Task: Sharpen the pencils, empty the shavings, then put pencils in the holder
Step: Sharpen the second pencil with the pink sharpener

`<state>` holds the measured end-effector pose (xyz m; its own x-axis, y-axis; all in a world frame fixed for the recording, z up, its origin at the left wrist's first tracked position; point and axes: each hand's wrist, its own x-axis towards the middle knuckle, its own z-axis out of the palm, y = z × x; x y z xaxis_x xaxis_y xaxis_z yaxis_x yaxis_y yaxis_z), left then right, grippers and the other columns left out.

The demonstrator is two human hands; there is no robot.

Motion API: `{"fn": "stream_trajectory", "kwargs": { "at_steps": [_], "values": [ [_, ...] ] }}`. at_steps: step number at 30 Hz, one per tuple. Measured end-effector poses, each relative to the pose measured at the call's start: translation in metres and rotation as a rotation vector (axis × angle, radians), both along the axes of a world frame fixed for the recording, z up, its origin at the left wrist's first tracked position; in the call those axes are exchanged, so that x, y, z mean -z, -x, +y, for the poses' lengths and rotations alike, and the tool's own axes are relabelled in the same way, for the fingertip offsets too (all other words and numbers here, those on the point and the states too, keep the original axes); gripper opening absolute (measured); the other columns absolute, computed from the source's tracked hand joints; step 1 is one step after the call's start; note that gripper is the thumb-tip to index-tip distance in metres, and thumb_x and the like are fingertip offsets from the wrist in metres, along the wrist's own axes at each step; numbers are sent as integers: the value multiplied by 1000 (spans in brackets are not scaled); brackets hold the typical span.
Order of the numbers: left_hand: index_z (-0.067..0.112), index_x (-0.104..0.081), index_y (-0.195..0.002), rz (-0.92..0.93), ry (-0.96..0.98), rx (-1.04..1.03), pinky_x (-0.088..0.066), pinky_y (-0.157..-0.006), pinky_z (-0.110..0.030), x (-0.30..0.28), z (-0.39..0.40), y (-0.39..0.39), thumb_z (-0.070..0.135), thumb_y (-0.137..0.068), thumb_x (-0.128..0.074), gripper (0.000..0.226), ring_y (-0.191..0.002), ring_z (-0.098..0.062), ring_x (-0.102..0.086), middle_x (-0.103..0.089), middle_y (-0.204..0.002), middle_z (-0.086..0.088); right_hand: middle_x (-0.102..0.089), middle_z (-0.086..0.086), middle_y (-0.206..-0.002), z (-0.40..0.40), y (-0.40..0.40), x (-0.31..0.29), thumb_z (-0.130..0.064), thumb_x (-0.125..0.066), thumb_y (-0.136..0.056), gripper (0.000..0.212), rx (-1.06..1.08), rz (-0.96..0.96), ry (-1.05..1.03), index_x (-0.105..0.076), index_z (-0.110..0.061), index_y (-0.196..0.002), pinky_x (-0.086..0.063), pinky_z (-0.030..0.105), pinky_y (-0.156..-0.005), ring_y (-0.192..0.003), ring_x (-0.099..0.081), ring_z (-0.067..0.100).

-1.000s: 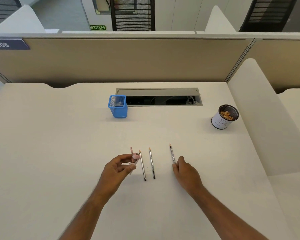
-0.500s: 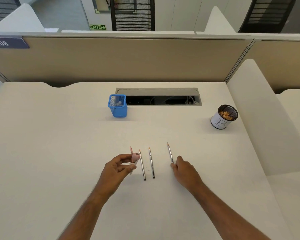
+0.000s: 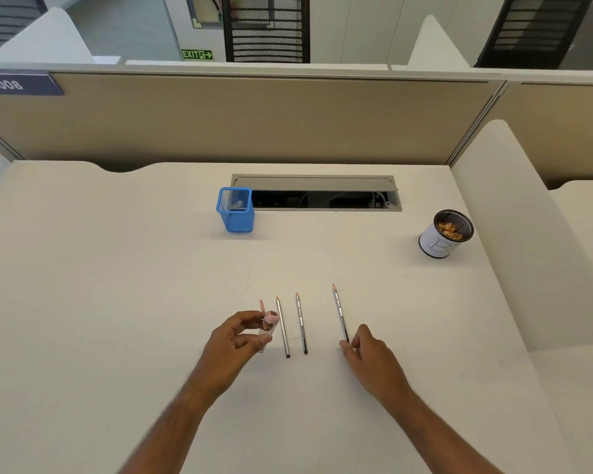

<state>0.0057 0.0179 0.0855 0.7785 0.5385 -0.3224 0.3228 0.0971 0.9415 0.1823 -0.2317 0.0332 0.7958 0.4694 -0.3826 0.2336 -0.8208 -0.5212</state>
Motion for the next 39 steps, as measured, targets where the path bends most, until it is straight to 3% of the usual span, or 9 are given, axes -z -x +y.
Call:
{"fn": "stream_trajectory", "kwargs": {
  "at_steps": [5, 11, 17, 21, 25, 30, 34, 36, 39],
  "values": [
    [51, -77, -118, 4, 3, 6, -66, -84, -18, 0, -1, 0, 17, -101, -82, 38, -106, -19, -85, -82, -127, 17, -52, -8, -59, 13, 7, -5, -43, -59, -105, 28, -66, 18, -25, -48, -20, -96, -44, 35, -61, -59, -52, 18],
    [49, -77, -121, 26, -43, 34, -64, -89, -27, -2, 0, 1, 21, -100, -84, 36, -104, -18, -85, -83, -127, 18, -65, -5, -71, 50, 5, -8, -42, -57, -105, 25, -189, -1, -22, -54, -19, -97, -50, 36, -67, -72, -63, 27],
    [54, -79, -118, 47, -109, 27, -63, -81, -13, -4, 4, 1, 25, -96, -88, 37, -103, -5, -79, -84, -116, 22, -73, 10, -94, 82, 0, -2, -46, -50, -106, 34, -314, -49, 65, -52, -14, -95, -39, 34, -65, -89, -69, 37],
    [52, -80, -116, 46, -109, 10, -62, -83, -13, -3, 6, 1, 21, -96, -87, 37, -101, -5, -79, -84, -115, 20, -74, 15, -102, 93, 1, 3, -52, -49, -104, 37, -443, -111, 157, -48, -17, -95, -37, 35, -67, -95, -72, 39],
    [46, -82, -115, 36, -92, 3, -63, -86, -16, 0, 6, 2, 16, -96, -87, 36, -99, -7, -79, -85, -116, 15, -74, 16, -106, 93, 1, 7, -38, -44, -107, 27, -473, -162, 211, -53, -13, -100, -35, 37, -68, -97, -72, 41],
    [37, -84, -117, 36, -65, -11, -63, -88, -20, 2, 6, 1, 13, -96, -87, 31, -101, -15, -80, -87, -117, 8, -68, 13, -92, 86, 0, -4, -33, -47, -102, 22, -398, -75, 205, -43, -15, -90, -35, 34, -66, -78, -54, 34],
    [41, -83, -117, 23, -31, -43, -62, -86, -16, 3, 7, 1, 12, -95, -88, 37, -100, -14, -80, -86, -116, 8, -61, 5, -73, 64, 1, -21, -35, -53, -92, 20, -269, 66, 83, -45, -17, -85, -49, 39, -58, -69, -67, 31],
    [38, -81, -121, 23, -15, -64, -62, -85, -15, 3, 6, 1, 11, -94, -89, 39, -101, -15, -80, -85, -117, 8, -70, 9, -78, 48, 1, -27, -35, -54, -87, 16, -206, 140, 2, -48, -20, -86, -51, 34, -53, -57, -73, 21],
    [34, -81, -121, 32, -18, -53, -62, -86, -15, 2, 4, 0, 12, -95, -89, 35, -103, -13, -81, -86, -115, 10, -73, 1, -84, 29, 1, -29, -33, -59, -91, 7, -154, 218, -156, -53, -28, -90, -47, 27, -53, -52, -70, 12]
  ]
}}
